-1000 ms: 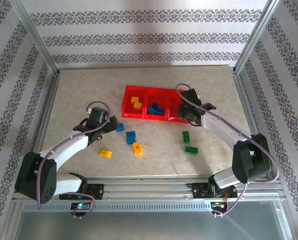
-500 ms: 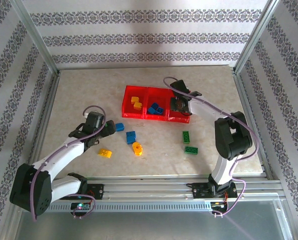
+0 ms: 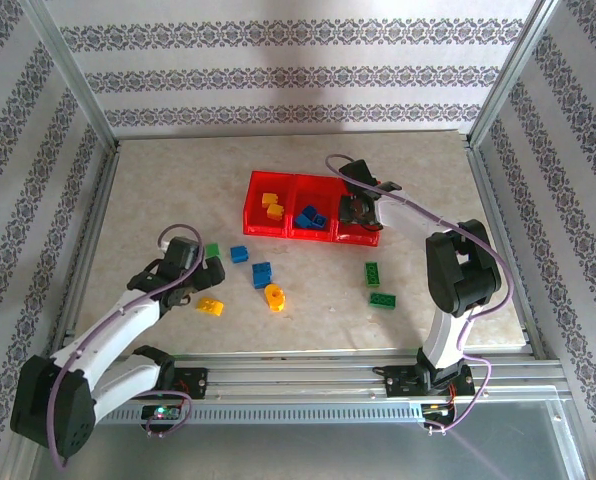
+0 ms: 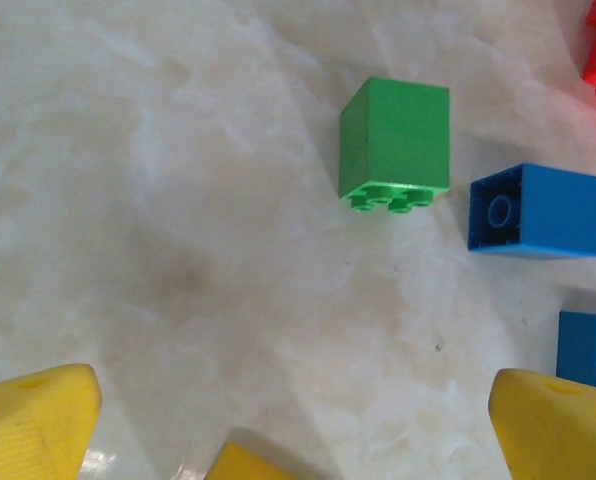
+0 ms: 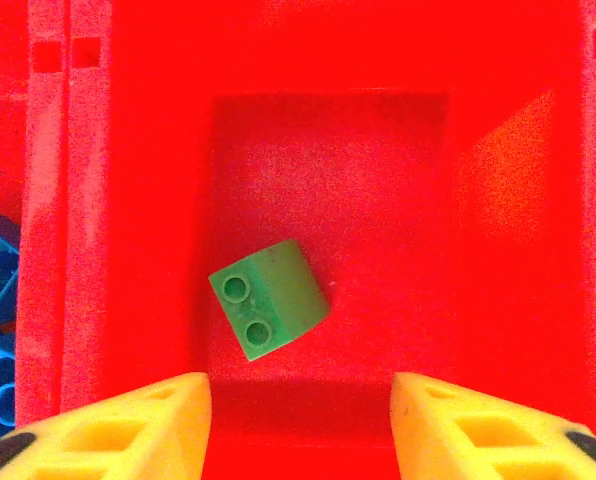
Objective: Sort the legos into containers by color
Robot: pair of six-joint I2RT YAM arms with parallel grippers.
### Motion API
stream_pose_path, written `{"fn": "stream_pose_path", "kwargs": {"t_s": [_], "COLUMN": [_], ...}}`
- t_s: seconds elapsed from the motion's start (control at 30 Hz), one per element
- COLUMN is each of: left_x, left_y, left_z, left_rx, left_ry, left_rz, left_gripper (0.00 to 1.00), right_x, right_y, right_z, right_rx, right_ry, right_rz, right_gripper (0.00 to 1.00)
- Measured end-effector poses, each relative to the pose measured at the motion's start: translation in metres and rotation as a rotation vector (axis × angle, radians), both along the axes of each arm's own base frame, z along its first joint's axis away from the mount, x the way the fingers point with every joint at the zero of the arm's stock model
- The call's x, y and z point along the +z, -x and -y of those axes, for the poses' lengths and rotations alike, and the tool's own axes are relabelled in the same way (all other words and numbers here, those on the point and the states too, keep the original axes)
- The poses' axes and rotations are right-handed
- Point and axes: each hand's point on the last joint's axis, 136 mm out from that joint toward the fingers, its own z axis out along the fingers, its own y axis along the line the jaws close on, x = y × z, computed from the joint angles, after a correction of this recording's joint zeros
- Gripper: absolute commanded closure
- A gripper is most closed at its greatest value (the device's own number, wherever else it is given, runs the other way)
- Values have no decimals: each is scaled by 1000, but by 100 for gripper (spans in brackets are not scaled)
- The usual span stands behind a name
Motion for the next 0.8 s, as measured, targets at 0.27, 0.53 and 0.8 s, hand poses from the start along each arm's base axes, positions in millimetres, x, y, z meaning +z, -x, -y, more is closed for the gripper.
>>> {"fn": "stream_pose_path", "kwargs": {"t_s": [0.27,0.53,0.8], "left_x": [4,-11,-14], "left_y": [21,41,47], "left_z": [-6,1,16], "left_rx": [33,42,99], "left_ry": [20,32,38], "left_rz": [-22,-99,-81], "left_gripper": [0,2,5], "right_x": [24,54,60], "right_y": [6,25,43], "right_z": [-2,-4,6], "right_rx": [11,26,7], "right_ry": [-38,-84,-91], "right_rz": [53,131,153], "right_gripper": [24,2,2]}}
